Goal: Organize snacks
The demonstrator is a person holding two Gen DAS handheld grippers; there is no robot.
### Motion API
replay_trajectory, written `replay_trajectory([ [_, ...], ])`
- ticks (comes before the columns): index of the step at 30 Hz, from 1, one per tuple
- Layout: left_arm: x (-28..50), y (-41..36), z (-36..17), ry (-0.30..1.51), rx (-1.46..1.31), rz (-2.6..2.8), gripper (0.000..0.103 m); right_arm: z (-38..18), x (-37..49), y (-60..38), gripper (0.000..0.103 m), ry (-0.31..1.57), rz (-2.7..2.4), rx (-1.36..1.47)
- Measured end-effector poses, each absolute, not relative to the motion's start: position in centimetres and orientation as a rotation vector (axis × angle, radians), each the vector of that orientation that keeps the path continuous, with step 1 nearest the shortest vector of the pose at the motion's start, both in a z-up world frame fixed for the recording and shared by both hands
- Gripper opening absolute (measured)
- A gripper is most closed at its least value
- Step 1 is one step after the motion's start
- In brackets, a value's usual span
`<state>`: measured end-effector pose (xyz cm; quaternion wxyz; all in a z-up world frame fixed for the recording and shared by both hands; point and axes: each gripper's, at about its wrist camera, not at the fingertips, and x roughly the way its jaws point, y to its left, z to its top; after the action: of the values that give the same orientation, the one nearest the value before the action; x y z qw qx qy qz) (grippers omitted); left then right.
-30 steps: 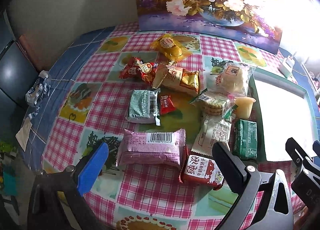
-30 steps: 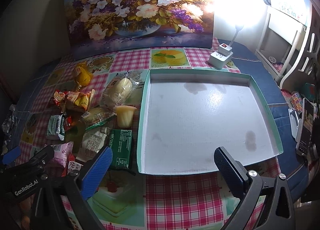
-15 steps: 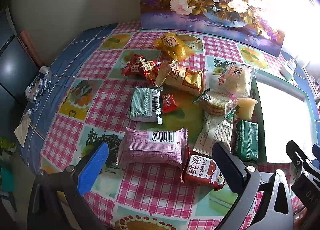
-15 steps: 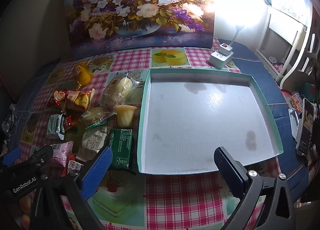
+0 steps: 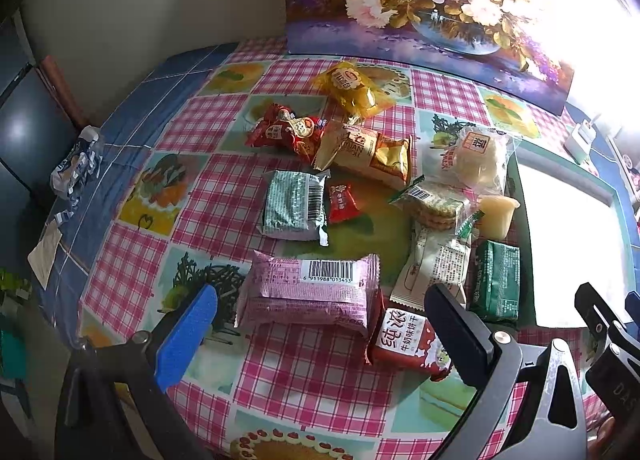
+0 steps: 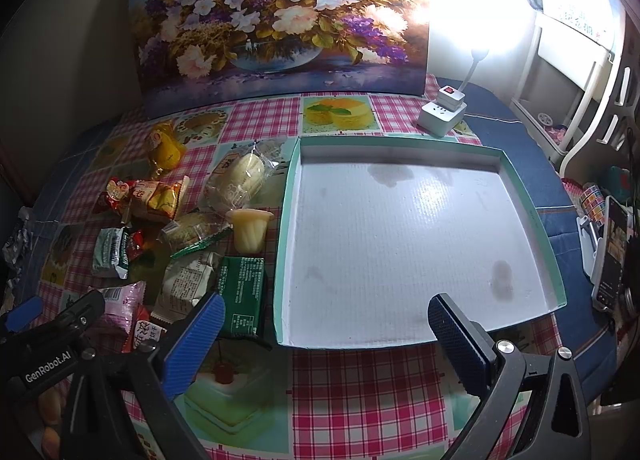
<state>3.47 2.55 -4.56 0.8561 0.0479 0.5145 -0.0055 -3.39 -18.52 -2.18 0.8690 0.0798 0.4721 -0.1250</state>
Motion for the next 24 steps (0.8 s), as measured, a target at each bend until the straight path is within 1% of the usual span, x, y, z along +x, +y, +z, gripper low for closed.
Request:
replay_trajectory([
  [24,3.8,3.8,-5.1,1.100,0.062,0.011,0.103,-2.6,-3.0,-18.0,0.103,1.014,-0.257,0.134],
])
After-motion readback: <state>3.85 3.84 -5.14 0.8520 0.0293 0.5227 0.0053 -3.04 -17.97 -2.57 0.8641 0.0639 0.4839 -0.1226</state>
